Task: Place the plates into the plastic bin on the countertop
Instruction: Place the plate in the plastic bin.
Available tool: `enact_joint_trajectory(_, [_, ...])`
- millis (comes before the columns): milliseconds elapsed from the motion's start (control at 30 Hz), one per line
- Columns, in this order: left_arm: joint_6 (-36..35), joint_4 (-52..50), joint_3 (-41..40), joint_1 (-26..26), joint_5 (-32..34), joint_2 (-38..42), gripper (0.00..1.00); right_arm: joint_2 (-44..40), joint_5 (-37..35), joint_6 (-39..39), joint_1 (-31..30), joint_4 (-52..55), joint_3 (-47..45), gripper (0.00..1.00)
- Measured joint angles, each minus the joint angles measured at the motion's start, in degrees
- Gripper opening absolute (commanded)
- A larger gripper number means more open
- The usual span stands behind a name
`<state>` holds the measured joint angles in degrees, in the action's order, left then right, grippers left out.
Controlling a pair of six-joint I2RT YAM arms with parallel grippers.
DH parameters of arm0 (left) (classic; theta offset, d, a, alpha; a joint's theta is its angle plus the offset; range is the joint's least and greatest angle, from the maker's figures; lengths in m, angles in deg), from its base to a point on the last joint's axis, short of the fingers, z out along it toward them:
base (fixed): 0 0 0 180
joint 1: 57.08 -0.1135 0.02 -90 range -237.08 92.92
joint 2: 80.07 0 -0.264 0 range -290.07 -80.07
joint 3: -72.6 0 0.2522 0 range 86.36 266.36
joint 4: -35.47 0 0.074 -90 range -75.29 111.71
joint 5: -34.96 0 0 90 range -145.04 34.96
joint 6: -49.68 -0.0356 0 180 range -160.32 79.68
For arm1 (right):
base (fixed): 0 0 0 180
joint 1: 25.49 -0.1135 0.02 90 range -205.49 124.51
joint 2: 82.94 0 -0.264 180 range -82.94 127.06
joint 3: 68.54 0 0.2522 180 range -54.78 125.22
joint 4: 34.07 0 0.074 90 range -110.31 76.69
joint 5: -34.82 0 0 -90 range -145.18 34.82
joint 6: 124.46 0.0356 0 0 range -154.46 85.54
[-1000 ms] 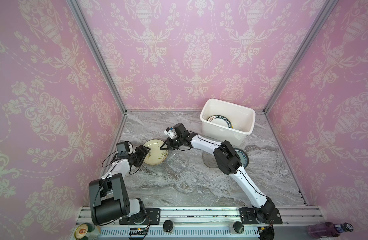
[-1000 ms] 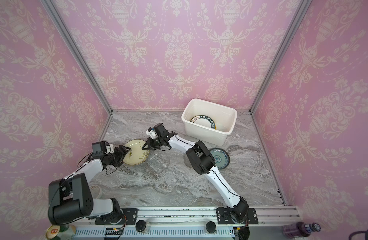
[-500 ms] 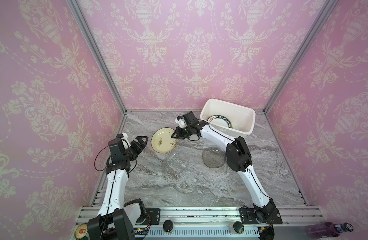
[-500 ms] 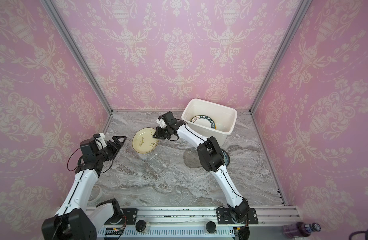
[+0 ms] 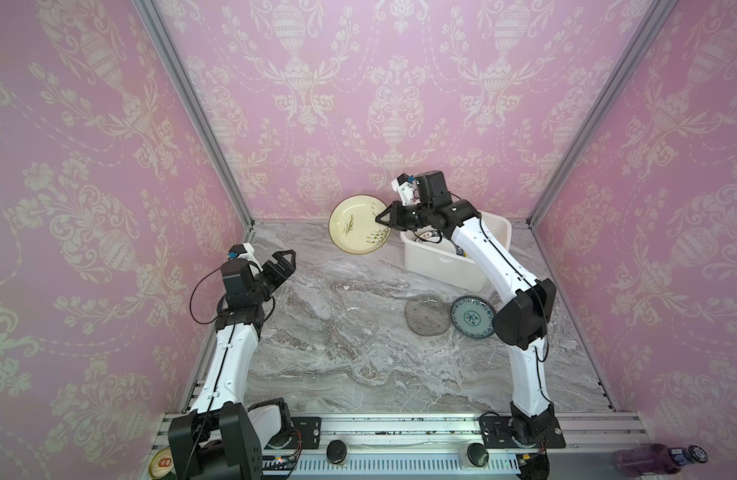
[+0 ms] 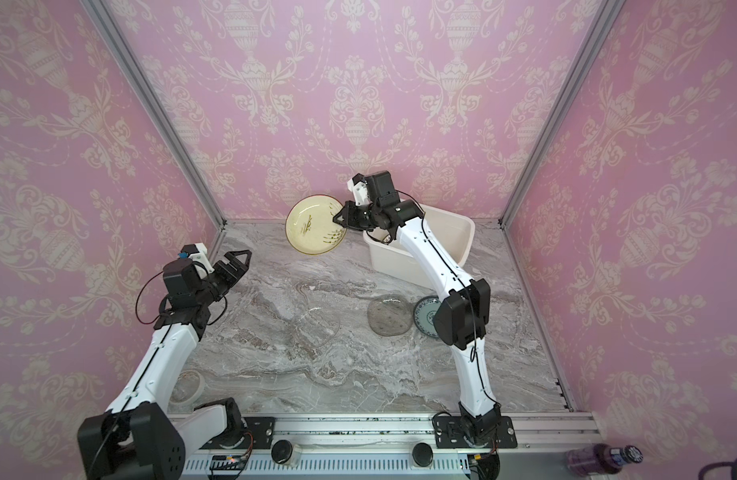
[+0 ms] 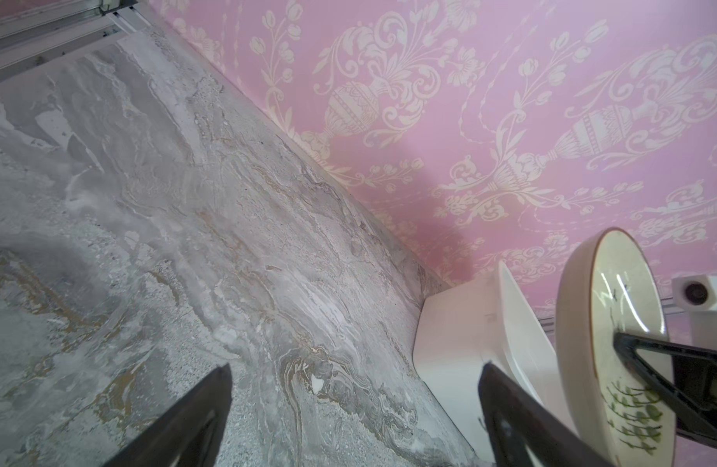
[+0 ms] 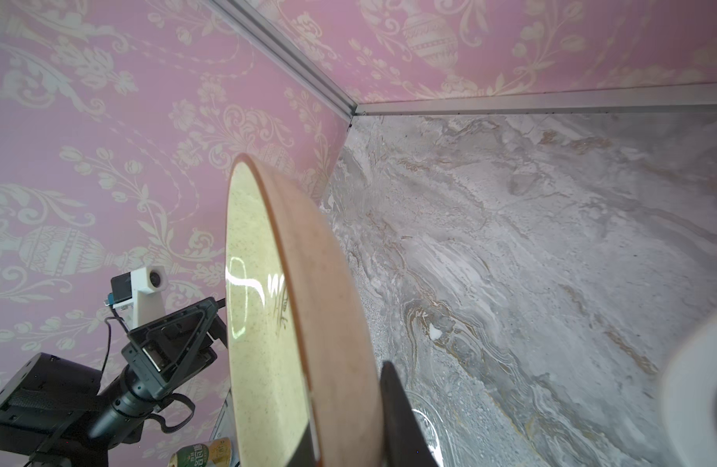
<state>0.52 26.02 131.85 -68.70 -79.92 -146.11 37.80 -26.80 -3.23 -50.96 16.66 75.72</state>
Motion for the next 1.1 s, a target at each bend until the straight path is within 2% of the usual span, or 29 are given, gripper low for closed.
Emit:
enact_joint_trajectory(300, [-8.68,0.44,22.18,14.84,2.08,-16.44,0.97,-9.99,-2.58,0.28,8.07,1.53,-9.07,0.08])
enact_joint_trajectory(433, [-12.13,-0.17,28.50,21.24,2.21,-21.05,0.97,-13.51,-3.41,1.66,12.02,1.20,-15.08,0.08])
enact_joint_trajectory(733, [-16.41,-2.67,32.70,32.33,2.29,-28.02,0.98,-16.98,-7.52,6.03,20.31,0.87,-21.64,0.08])
enact_joint_trajectory(933, [-19.63,-6.43,33.64,36.87,2.60,-29.33,0.99,-16.85,-11.21,9.49,21.75,-0.24,-24.11,0.10])
enact_joint_trajectory(1100, [-22.25,-8.92,35.52,38.58,2.84,-29.33,0.99,-14.12,-13.16,12.83,21.75,-2.27,-24.41,0.09])
